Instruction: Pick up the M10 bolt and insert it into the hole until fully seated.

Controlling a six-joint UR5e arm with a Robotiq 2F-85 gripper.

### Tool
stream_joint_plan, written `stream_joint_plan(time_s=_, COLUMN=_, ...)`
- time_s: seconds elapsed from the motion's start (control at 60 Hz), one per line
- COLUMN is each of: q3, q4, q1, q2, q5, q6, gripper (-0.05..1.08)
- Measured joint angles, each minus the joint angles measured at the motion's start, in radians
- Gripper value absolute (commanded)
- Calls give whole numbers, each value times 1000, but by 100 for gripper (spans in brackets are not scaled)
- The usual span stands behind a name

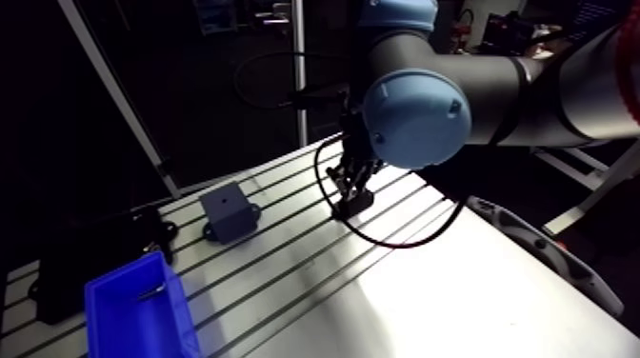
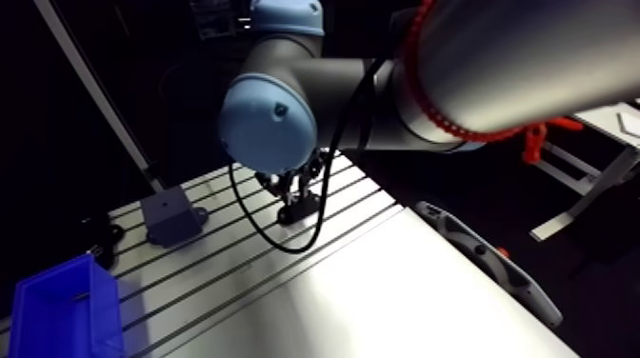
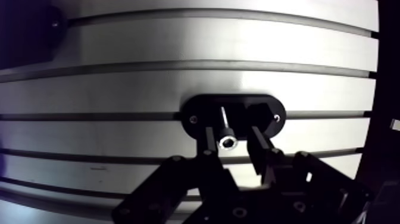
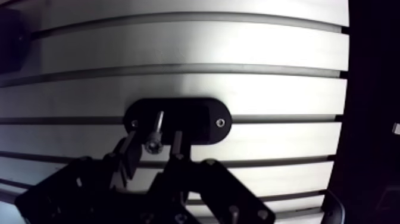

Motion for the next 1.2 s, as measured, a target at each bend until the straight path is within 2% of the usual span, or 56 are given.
stream_joint_plan(time_s=0.3, q3=0, q4=0, q1=1, q2=1, q5=0, q6=1, gripper=66)
stream_joint_plan(time_s=1.2, q3=0, q4=0, q1=2, q2=14, q5=0, q6=4, gripper=72)
